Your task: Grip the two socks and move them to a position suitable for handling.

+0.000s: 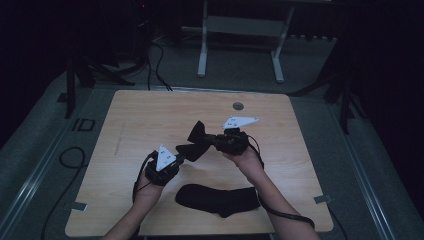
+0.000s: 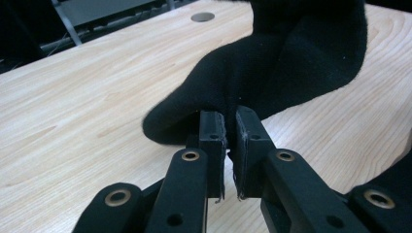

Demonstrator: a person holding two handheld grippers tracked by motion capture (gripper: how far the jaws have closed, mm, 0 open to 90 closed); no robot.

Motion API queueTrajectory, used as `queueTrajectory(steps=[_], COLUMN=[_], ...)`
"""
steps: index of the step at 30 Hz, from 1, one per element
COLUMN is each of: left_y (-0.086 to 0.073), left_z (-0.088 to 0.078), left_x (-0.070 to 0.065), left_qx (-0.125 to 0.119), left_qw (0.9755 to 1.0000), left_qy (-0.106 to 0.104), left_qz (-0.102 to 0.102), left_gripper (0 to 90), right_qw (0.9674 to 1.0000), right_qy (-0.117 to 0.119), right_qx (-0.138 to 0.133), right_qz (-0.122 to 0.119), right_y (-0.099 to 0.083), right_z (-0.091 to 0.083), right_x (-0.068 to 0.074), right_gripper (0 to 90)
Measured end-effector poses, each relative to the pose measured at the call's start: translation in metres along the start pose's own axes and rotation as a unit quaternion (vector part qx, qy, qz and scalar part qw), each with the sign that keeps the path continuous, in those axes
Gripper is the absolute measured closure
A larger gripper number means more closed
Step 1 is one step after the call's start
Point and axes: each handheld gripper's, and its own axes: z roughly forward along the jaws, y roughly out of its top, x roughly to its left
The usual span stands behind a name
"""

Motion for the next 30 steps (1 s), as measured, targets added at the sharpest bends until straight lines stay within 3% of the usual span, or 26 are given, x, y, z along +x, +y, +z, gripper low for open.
queueTrajectory(steps=[2, 4, 8, 14, 22, 28, 30], left_y=[-0.002, -0.004, -0.009, -0.012, -0.013, -0.011, -0.01], left_z=[0.003, 0.007, 0.017, 0.024, 0.027, 0.029, 0.029], left_x=[-0.001, -0.002, -0.006, -0.013, -0.02, -0.021, -0.021], left_qx=[0.001, 0.006, 0.032, 0.048, 0.042, 0.034, 0.033], left_qw=[1.0, 0.9996, 0.9978, 0.9966, 0.9956, 0.9963, 0.9971], left_qy=[-0.003, -0.024, -0.051, -0.064, -0.083, -0.076, -0.065], left_qz=[-0.002, -0.012, -0.027, -0.017, -0.014, -0.02, -0.022], left_gripper=[83.4, 79.0, 46.7, 43.1, 41.4, 40.4, 40.1], right_qw=[1.0, 0.9999, 0.9998, 0.9995, 0.9985, 0.9973, 0.9969], right_qy=[0.003, 0.004, 0.0, 0.002, 0.008, 0.019, 0.023], right_qx=[-0.003, -0.004, -0.013, -0.027, -0.045, -0.058, -0.06], right_qz=[-0.005, -0.012, -0.012, -0.017, -0.029, -0.04, -0.045], right_y=[0.002, 0.006, 0.013, 0.023, 0.041, 0.055, 0.06], right_z=[0.0, 0.0, 0.001, -0.002, -0.007, -0.007, -0.007], right_x=[0.004, 0.007, 0.01, 0.014, 0.023, 0.034, 0.039], right_gripper=[84.0, 84.0, 84.0, 84.0, 84.0, 84.0, 83.9])
